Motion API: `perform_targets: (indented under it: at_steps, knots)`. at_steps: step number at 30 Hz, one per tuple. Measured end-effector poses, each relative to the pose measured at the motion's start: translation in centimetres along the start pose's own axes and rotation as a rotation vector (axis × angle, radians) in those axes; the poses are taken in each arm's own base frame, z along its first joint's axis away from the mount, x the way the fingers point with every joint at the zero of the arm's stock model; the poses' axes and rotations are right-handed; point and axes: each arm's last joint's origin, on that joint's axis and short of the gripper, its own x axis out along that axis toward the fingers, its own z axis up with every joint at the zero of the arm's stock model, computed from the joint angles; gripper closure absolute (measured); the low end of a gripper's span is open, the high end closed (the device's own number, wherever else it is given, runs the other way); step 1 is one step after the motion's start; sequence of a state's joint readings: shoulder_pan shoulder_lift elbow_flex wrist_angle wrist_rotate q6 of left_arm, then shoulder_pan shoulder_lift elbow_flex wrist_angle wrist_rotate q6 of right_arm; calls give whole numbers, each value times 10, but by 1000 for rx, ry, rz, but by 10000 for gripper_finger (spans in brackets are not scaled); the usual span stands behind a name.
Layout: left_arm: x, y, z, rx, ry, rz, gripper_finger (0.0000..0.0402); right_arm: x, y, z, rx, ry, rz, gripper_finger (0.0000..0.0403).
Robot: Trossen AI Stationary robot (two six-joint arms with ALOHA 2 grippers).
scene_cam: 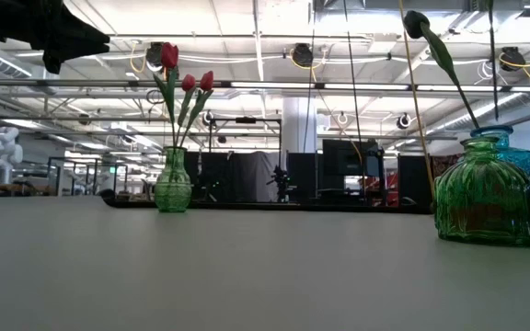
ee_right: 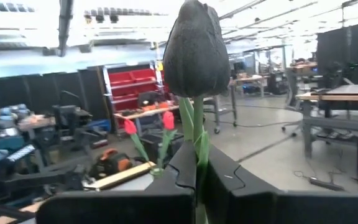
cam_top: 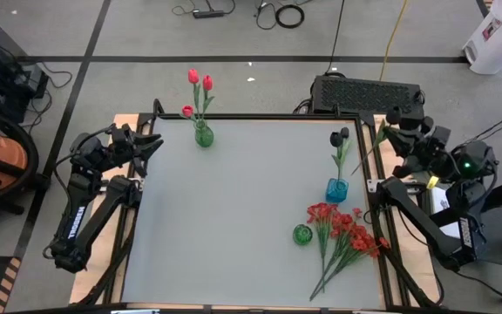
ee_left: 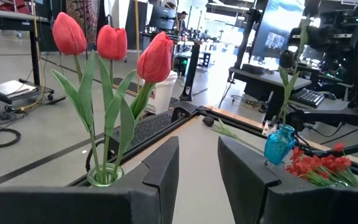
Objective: Sort flowers into vase by color
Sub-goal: Put the right black flower into the blue vase
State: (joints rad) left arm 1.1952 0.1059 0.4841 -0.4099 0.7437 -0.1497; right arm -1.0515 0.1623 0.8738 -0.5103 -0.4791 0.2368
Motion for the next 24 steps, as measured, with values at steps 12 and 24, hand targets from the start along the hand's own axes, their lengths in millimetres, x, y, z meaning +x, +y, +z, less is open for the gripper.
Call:
perform_targets:
  at_steps: [12, 24]
  knots:
    - [0, 0, 0, 0, 0, 0, 283, 3, -1, -4, 98, 18, 53, 402]
    - [0, 0, 0, 0, 0, 0, 283, 22, -15, -27, 151, 22, 102, 402]
